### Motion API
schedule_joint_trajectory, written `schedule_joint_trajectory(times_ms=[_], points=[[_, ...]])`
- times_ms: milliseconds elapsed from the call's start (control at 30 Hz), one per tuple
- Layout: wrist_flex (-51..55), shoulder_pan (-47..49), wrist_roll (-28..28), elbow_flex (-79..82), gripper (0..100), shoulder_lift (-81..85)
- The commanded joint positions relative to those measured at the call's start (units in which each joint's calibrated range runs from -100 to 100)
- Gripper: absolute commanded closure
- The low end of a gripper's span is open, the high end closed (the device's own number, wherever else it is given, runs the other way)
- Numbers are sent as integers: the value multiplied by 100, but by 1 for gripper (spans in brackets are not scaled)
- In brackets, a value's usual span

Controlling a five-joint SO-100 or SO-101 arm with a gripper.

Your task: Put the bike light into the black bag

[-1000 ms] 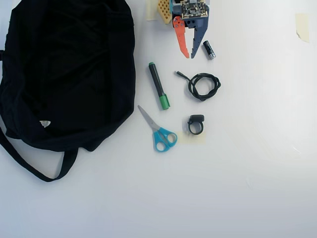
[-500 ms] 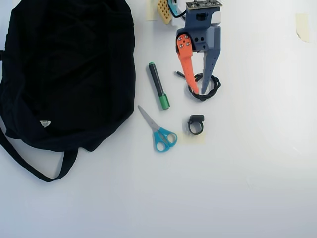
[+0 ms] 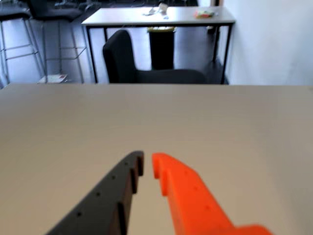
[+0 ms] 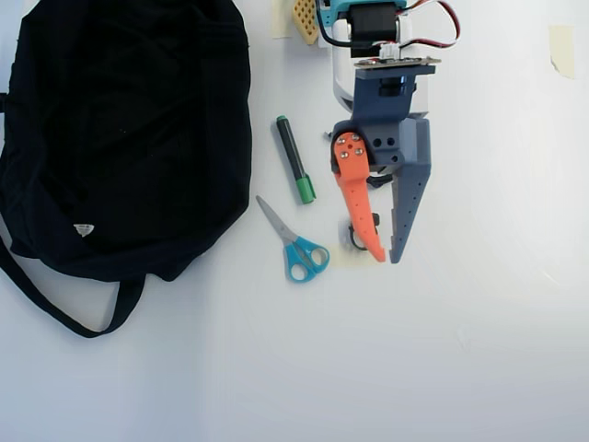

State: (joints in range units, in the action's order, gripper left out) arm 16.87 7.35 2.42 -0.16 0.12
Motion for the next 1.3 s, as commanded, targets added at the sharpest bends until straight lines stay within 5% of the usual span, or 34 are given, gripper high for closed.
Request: schedule_joint_trajectory(times_ms=[0, 1267], points=[[-103, -226, -22, -389, 97, -29], [-16, -189, -32, 492, 98, 104]])
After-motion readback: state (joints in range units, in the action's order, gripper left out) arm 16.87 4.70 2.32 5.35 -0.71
